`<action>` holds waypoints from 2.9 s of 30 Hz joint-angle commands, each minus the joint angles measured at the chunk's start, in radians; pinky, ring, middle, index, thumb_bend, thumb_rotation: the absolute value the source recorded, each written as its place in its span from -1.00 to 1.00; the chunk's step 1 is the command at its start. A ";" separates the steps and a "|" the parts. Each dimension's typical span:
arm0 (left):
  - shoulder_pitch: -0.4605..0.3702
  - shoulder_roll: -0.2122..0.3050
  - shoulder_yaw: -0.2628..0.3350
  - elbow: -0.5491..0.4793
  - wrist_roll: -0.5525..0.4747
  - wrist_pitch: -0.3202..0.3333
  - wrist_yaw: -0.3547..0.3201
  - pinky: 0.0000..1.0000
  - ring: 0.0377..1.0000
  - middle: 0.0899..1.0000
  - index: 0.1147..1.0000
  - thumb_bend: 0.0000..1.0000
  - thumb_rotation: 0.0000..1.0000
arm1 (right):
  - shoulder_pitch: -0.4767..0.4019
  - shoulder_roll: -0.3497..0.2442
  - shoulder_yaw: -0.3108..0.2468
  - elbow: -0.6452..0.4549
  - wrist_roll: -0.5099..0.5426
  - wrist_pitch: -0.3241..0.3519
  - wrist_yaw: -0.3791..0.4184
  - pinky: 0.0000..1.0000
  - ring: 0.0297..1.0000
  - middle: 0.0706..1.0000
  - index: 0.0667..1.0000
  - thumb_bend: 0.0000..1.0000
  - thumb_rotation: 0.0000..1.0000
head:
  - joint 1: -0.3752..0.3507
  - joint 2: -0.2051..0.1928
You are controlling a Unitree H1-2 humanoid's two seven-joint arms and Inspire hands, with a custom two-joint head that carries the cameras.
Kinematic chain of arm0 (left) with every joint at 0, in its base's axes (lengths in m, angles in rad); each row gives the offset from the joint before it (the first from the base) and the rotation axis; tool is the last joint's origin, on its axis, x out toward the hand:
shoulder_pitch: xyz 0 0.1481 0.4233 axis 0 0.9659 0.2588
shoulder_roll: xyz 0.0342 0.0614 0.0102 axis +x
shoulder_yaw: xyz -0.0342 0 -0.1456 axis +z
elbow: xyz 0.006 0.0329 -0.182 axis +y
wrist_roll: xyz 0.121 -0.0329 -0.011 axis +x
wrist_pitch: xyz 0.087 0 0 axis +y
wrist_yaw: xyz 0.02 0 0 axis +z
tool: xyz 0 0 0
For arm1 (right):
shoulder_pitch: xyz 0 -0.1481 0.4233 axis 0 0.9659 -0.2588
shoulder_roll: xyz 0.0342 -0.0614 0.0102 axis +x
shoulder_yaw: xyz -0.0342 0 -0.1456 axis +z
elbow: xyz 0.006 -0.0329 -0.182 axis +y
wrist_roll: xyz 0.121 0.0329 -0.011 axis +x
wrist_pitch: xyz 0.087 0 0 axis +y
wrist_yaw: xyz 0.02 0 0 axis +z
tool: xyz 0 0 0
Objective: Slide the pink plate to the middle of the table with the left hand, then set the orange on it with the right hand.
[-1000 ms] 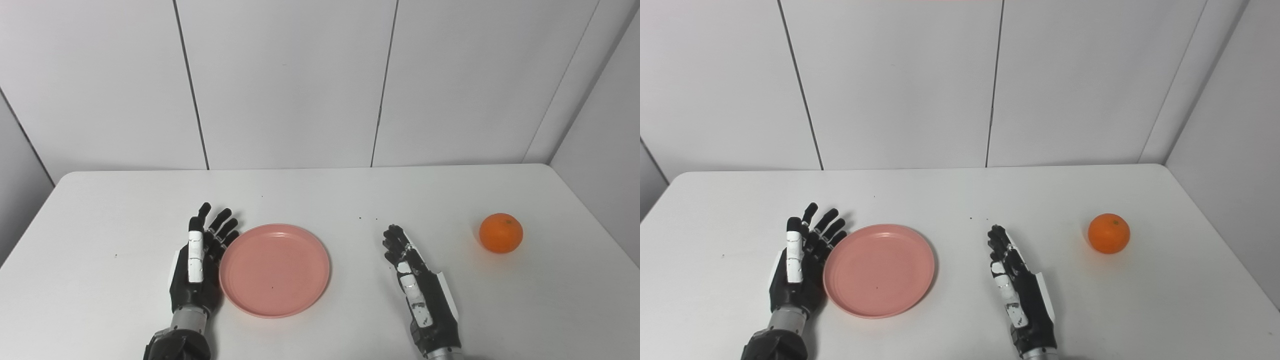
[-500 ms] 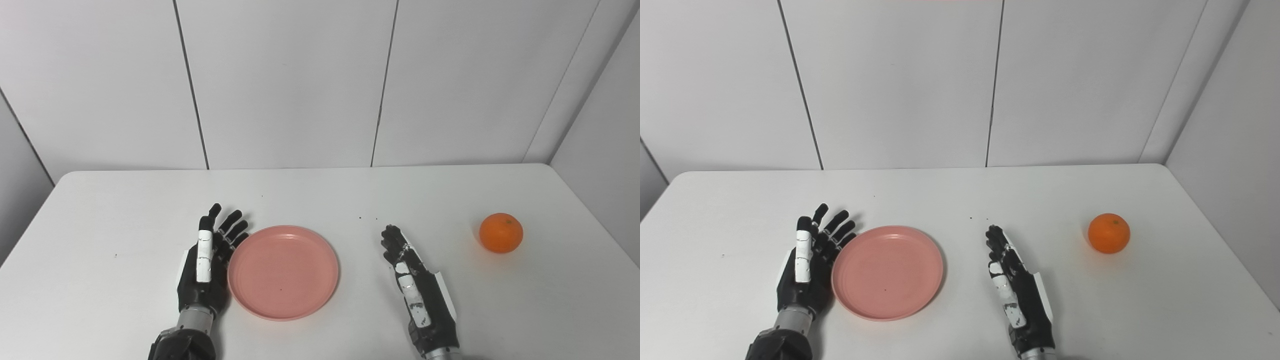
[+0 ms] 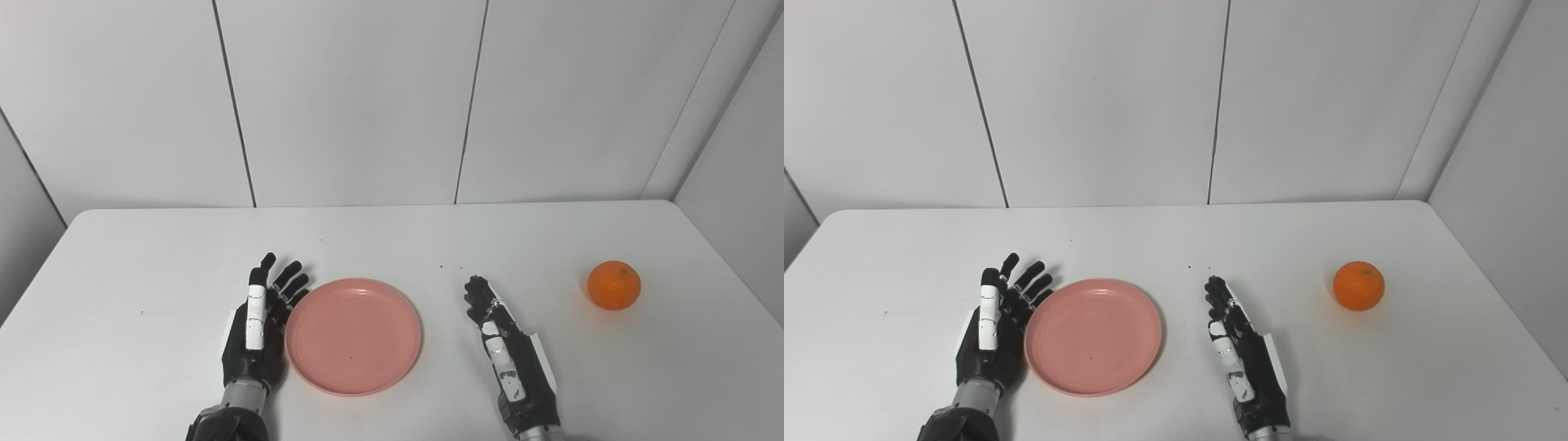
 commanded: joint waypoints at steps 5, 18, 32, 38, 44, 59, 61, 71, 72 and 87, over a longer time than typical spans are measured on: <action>-0.010 -0.006 -0.015 0.001 0.015 0.004 -0.002 0.74 0.67 0.67 0.88 0.81 0.65 | 0.076 0.028 0.019 0.088 -0.003 -0.024 -0.011 0.91 0.87 0.82 0.80 0.73 0.73 | -0.003 0.002; -0.018 -0.011 -0.027 0.026 0.019 -0.004 -0.004 0.72 0.66 0.66 0.87 0.80 0.63 | 0.085 0.024 0.024 0.077 0.003 -0.021 -0.008 0.90 0.86 0.82 0.80 0.72 0.73 | -0.004 0.009; -0.025 -0.007 -0.018 0.046 0.013 -0.017 0.000 0.70 0.66 0.64 0.87 0.81 0.64 | 0.085 0.028 0.003 0.085 -0.014 -0.053 -0.039 0.88 0.84 0.81 0.78 0.71 0.73 | -0.021 0.004; -0.024 -0.004 -0.016 0.049 0.006 -0.018 -0.003 0.73 0.68 0.67 0.89 0.80 0.67 | 0.114 0.049 -0.024 0.027 -0.057 -0.069 -0.110 0.81 0.80 0.81 0.72 0.68 0.73 | -0.034 0.005; -0.031 -0.007 -0.010 0.067 -0.006 -0.019 -0.004 0.72 0.67 0.66 0.89 0.79 0.66 | 0.123 0.043 -0.039 -0.070 -0.094 -0.037 -0.141 0.81 0.79 0.78 0.72 0.65 0.80 | -0.044 0.003; -0.034 -0.006 -0.003 0.074 -0.007 -0.021 -0.017 0.75 0.69 0.65 0.90 0.78 0.68 | 0.018 -0.105 -0.073 -0.231 -0.513 0.063 -0.180 0.67 0.70 0.74 0.73 0.65 0.87 | -0.057 -0.004; -0.033 -0.008 -0.002 0.075 -0.006 -0.021 -0.015 0.73 0.68 0.64 0.89 0.78 0.67 | -0.004 -0.138 -0.079 -0.248 -0.576 0.069 -0.183 0.63 0.69 0.72 0.69 0.65 0.85 | -0.056 -0.003; -0.032 -0.007 0.000 0.071 -0.005 -0.014 -0.012 0.71 0.66 0.62 0.86 0.79 0.65 | -0.118 -0.261 -0.134 -0.253 -0.739 0.075 -0.207 0.51 0.63 0.66 0.57 0.72 0.71 | -0.057 -0.002; -0.033 -0.006 0.001 0.072 -0.005 -0.014 -0.013 0.71 0.66 0.62 0.86 0.79 0.65 | -0.127 -0.271 -0.138 -0.251 -0.756 0.074 -0.210 0.49 0.63 0.66 0.57 0.72 0.71 | -0.057 -0.002; -0.039 -0.002 0.004 0.083 -0.005 -0.012 -0.014 0.66 0.62 0.59 0.84 0.81 0.63 | -0.258 -0.445 -0.157 -0.216 -1.019 0.119 -0.196 0.69 0.61 0.58 0.58 0.79 0.75 | -0.064 -0.002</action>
